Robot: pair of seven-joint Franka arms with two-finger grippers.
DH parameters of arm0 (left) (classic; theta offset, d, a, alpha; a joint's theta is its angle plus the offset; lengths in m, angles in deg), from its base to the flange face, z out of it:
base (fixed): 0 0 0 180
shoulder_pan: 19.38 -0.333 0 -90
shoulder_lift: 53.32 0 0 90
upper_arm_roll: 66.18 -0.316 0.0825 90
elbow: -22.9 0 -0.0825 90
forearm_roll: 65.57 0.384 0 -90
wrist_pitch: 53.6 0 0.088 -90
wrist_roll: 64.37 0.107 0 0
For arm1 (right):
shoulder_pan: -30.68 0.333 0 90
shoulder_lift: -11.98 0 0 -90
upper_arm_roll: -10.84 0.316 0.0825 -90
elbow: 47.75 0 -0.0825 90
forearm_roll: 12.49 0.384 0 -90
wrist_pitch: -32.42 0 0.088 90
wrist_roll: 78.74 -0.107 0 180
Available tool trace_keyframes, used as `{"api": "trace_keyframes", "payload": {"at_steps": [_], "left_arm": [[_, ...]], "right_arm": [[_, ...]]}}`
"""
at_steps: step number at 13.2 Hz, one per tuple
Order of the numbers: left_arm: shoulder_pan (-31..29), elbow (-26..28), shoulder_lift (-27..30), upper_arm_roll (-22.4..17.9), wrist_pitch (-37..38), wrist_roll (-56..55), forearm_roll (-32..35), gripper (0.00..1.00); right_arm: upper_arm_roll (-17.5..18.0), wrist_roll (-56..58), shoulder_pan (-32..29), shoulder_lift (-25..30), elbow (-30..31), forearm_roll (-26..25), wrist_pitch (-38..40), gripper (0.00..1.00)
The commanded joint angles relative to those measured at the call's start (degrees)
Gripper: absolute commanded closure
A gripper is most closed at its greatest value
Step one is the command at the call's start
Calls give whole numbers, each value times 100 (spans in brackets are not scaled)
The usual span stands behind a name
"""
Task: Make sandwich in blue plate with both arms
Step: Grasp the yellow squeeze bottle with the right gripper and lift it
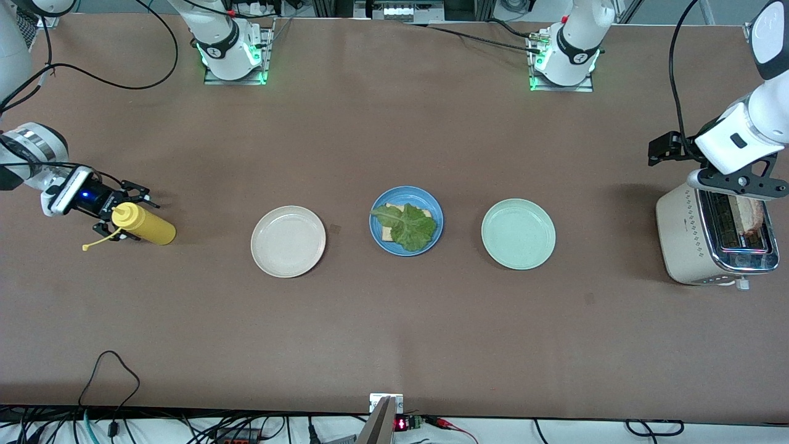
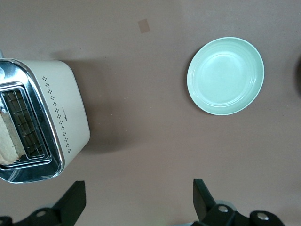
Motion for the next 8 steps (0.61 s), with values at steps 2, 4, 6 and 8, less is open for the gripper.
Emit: {"api": "trace_keyframes", "payload": {"at_steps": [2,4,6,8], "left_arm": [[-45,-66,-9,15,27,95,-49,0],[-45,-66,-9,15,27,113,-49,0],[-45,-66,-9,15,27,113,-49,0],[-54,-66,0,15,27,113,-49,0]], "right_arm": [[49,110,-6,-195,-191,322,10,0],[66,110,29,-247,-218,366,1,0],[66,119,73,-300,-218,393,1,13],[66,110,82,-301,-218,384,1,41]]}}
